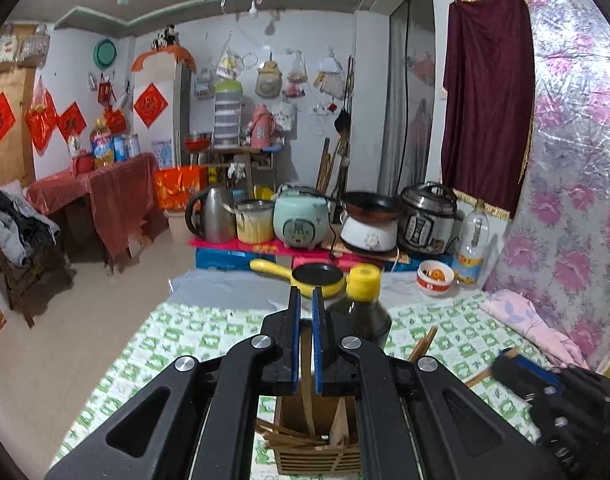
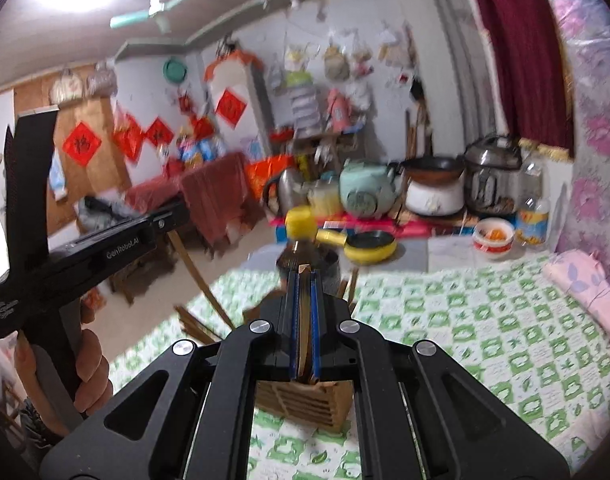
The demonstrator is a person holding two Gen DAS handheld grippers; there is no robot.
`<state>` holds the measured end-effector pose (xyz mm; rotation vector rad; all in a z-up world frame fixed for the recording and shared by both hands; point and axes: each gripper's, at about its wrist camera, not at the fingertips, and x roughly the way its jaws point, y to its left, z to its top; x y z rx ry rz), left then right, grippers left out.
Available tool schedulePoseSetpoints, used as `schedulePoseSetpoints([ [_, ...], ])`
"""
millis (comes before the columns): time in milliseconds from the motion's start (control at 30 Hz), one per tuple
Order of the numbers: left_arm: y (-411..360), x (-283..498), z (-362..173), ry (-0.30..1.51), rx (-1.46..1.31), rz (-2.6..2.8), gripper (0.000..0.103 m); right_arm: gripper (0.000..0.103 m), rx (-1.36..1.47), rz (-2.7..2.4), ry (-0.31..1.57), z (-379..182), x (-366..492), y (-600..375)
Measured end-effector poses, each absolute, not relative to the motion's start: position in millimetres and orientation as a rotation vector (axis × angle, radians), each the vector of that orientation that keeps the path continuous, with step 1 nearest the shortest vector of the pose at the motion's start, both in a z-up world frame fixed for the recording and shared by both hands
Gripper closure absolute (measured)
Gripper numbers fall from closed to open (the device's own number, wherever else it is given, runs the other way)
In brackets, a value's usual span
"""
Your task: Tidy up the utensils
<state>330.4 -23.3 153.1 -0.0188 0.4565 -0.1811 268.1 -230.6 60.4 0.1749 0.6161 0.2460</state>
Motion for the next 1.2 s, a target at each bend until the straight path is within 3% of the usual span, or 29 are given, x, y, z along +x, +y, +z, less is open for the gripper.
schedulePoseSetpoints([
  [100,-14.3,338.6,131.6,0.500,-0.065,-0.201,0.059,0.092,0.174,0.220,0.656,47.6,276.5,-230.8],
  [133,-12.2,342.0,128.5,0.508,-0.072,-0.196,0.055,0.092,0.186,0.220,0.655,47.0,276.9,-233.2],
  [400,12.7,348.3,129.0,0.547,-0.158,-0.213,0.043,0.084,0.207,0.193,0.602,57.5,266.2,-243.2],
  [567,11.5,338.4,135.7,0.519,-0.157,-0.186,0.028,0.066,0.190,0.183,0.569,66.1,256.2,-240.0],
  [733,10.0,323.7,143.2,0.480,-0.127,-0.147,0.016,0.056,0.176,0.170,0.534,76.7,243.0,-238.4],
  [1033,9.7,284.9,145.9,0.444,-0.099,-0.126,0.011,0.049,0.164,0.150,0.496,93.7,208.6,-233.1],
  [1200,10.9,250.3,107.7,0.429,-0.047,-0.077,0.006,0.031,0.138,0.112,0.482,82.0,184.0,-228.7],
])
